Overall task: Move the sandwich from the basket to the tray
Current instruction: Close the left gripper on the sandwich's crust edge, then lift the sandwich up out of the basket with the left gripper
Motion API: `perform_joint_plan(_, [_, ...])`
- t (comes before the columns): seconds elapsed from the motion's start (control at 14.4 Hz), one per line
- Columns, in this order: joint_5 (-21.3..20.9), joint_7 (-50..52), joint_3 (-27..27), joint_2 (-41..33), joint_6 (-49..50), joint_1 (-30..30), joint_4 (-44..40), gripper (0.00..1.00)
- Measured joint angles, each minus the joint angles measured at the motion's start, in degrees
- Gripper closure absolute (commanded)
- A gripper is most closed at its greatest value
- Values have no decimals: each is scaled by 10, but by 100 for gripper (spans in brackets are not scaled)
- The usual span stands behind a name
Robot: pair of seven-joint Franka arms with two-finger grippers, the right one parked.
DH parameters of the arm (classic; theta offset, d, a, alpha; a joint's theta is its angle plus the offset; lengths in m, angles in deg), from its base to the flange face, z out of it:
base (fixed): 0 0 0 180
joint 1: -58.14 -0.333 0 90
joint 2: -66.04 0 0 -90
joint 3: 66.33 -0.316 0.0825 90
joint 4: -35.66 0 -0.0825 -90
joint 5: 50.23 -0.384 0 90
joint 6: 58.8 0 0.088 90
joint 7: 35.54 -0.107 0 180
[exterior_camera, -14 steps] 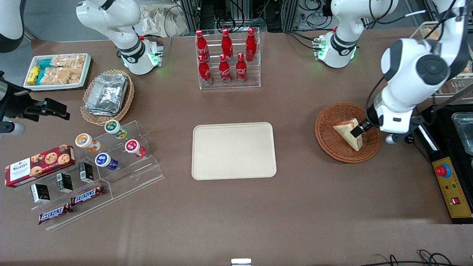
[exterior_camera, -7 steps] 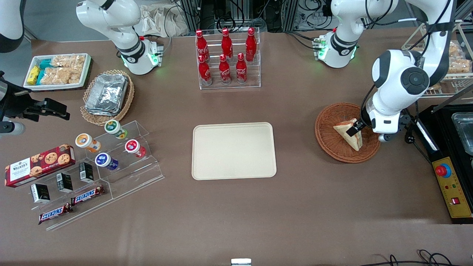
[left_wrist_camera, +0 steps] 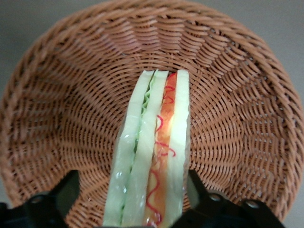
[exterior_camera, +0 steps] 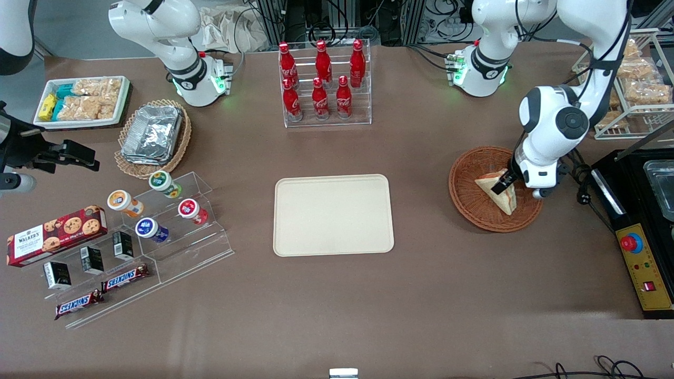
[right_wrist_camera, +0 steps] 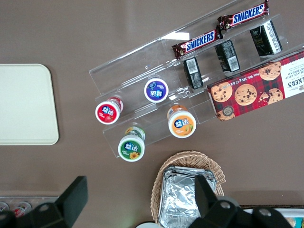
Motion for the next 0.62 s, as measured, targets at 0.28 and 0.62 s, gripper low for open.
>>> perform_joint_plan(0.28, [0, 0, 1, 16, -17, 0, -2, 100])
perform_joint_plan(0.62, [0, -9, 3, 11, -25, 1, -10, 100])
